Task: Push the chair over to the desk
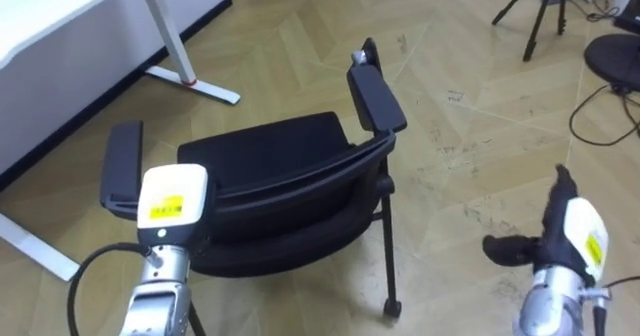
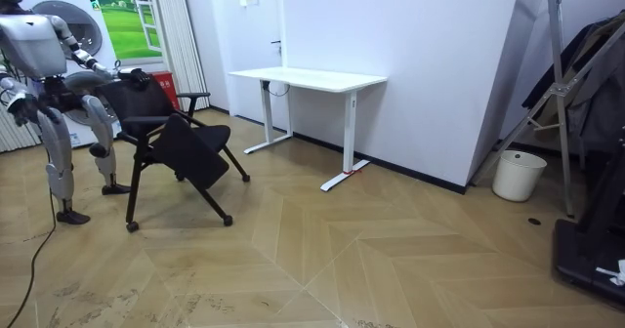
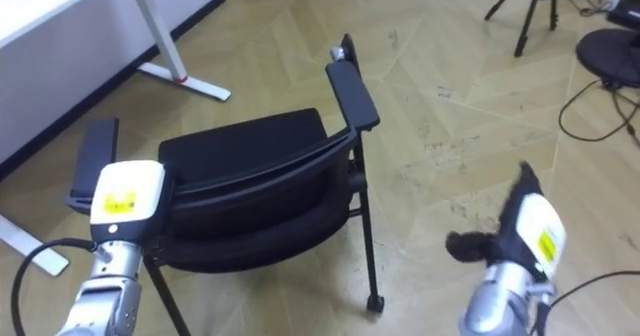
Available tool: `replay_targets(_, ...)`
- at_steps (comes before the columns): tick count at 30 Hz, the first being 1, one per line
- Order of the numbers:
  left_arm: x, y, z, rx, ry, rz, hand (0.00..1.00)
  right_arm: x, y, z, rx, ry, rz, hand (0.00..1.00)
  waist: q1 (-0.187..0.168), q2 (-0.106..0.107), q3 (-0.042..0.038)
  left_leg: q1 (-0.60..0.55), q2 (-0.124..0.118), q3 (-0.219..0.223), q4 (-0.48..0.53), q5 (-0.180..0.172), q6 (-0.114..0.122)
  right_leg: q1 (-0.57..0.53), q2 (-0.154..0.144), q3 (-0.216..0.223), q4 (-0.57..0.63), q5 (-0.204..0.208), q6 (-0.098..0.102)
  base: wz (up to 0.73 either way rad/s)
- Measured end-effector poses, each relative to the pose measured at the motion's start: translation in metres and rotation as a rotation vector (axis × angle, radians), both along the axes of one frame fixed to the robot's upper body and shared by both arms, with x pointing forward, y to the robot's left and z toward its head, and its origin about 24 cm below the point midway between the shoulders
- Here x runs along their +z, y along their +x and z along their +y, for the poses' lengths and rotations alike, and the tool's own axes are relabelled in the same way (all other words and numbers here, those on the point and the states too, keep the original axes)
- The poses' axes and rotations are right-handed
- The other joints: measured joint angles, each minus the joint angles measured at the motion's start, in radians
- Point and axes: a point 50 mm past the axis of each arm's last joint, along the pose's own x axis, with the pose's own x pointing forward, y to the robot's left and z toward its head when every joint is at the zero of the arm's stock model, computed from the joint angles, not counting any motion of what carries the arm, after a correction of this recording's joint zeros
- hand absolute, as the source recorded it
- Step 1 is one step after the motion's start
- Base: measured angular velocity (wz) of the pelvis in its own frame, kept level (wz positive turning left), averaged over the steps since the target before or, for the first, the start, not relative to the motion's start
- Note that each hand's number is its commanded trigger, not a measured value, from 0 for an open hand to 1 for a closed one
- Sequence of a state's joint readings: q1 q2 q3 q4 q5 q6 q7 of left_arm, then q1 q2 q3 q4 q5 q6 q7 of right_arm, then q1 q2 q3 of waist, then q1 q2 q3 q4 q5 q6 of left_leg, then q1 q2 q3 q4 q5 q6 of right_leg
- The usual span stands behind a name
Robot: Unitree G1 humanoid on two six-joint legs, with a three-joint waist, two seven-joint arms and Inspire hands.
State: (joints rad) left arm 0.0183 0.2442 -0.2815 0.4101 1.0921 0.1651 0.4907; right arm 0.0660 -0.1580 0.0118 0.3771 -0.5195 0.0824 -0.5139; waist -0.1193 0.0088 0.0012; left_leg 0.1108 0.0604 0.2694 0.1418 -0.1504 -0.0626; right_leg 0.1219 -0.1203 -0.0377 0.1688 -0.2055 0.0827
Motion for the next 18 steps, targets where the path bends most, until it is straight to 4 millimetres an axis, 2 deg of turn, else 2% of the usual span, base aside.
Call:
replay_targets(7, 0.002, 0.005, -0.003, -0.020, -0.004, 0.026, 1.00, 0.013, 0.010, 0.021, 0.132, -0.063, -0.041, 0.00, 0.018, 0.003, -0.0043, -0.012, 0.000, 0.000, -0.001, 0.000, 0.000, -0.015, 0.000, 0.000, 0.014, 0.000, 0.000, 0.00)
replay_targets(14, 0.008, 0.011, -0.004, -0.037, 0.003, 0.026, 1.00, 0.027, 0.017, 0.034, 0.257, -0.078, -0.063, 0.00, 0.028, -0.007, 0.0012, -0.013, 0.000, 0.000, -0.001, 0.000, 0.000, -0.020, 0.000, 0.000, 0.017, 0.000, 0.000, 0.00)
replay_targets(18, 0.010, 0.012, -0.006, -0.059, 0.012, 0.022, 1.00, 0.039, 0.021, 0.038, 0.320, -0.104, -0.096, 0.00, 0.043, -0.017, 0.0008, -0.013, 0.000, 0.000, -0.001, 0.000, 0.000, -0.020, 0.000, 0.000, 0.016, 0.000, 0.000, 0.00)
